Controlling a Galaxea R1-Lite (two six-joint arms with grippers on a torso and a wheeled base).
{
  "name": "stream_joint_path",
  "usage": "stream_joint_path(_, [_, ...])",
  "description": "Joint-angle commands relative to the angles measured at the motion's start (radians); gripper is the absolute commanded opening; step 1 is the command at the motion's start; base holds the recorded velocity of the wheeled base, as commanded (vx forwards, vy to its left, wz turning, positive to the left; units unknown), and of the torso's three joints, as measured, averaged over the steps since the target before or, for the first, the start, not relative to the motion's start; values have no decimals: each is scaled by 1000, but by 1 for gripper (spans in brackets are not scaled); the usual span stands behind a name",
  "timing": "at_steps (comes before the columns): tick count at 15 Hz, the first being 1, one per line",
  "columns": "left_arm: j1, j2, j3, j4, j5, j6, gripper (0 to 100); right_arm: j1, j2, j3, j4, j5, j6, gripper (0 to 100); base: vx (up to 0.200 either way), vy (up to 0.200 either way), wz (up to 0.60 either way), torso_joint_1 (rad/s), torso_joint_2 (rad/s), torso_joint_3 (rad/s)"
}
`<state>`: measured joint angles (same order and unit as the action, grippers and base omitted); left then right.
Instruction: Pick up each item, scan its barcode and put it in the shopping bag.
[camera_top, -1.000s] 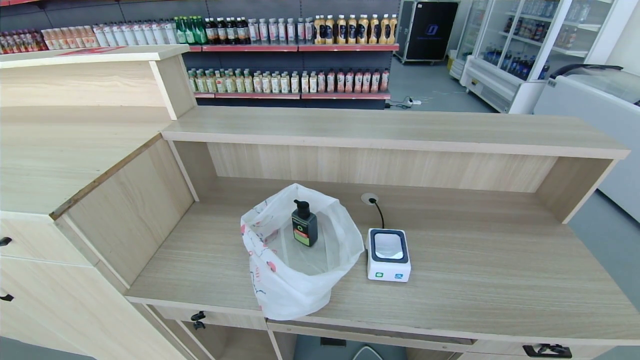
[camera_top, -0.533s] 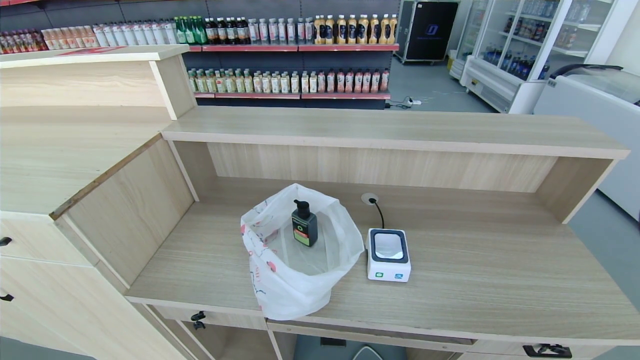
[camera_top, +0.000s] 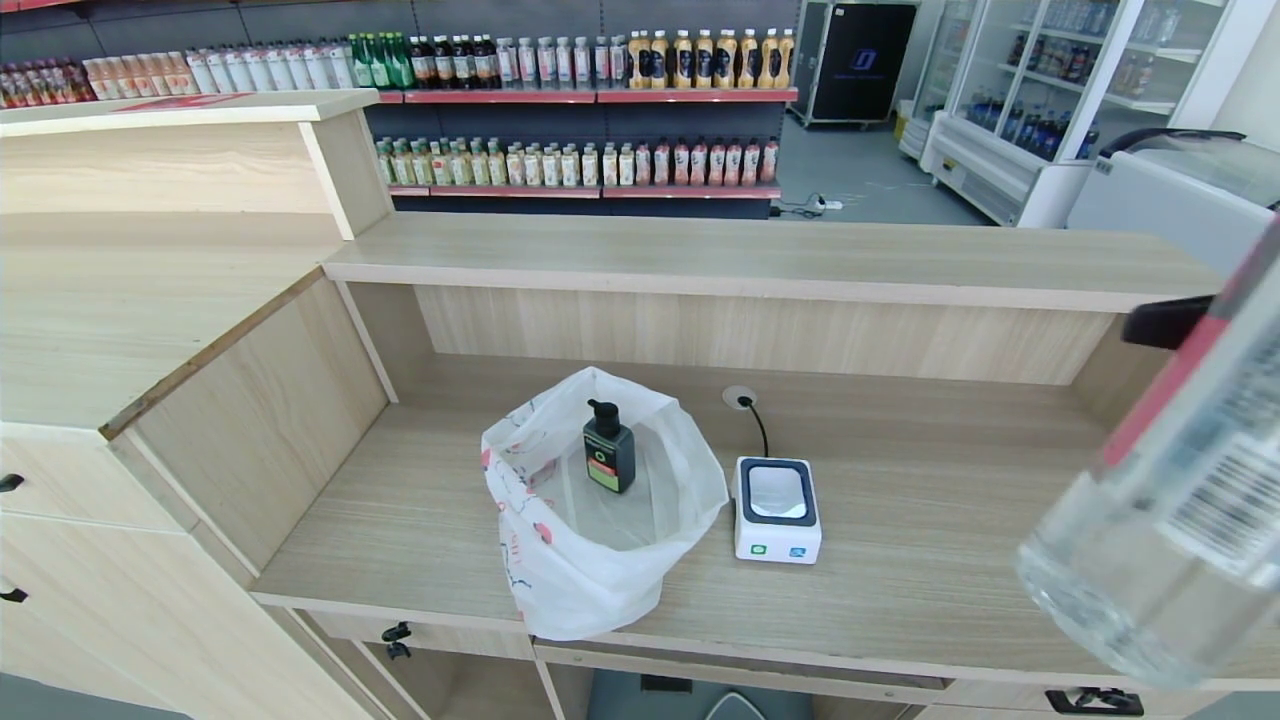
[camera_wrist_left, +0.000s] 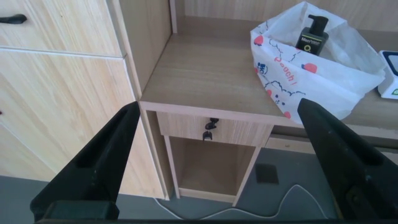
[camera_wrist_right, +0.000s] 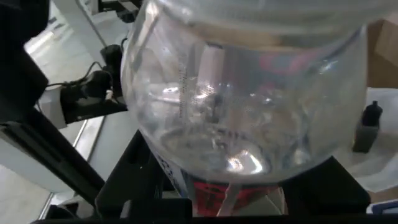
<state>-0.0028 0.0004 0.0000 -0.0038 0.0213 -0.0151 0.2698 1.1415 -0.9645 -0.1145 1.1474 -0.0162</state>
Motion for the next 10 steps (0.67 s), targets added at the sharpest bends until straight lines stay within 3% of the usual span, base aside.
stream_joint_path(1, [0,0,0,-1,0,0,100,-69,98,-25,73,-189,-166,0,0,0,0,0,0,0])
stream_joint_path(2, [0,0,0,-1,0,0,100,-80,119,-36,133,-311,-255,0,0,0,0,0,0,0])
stream_joint_path(5, [0,0,0,-1,0,0,100,-239,109,3,153,-370,-274,0,0,0,0,0,0,0])
stream_joint_path(8, [0,0,0,-1,0,0,100,-414,136,-2,245,-436,-536,0,0,0,0,0,0,0])
stream_joint_path(10, [0,0,0,-1,0,0,100,-494,150,-2,276,-440,-625,0,0,0,0,0,0,0])
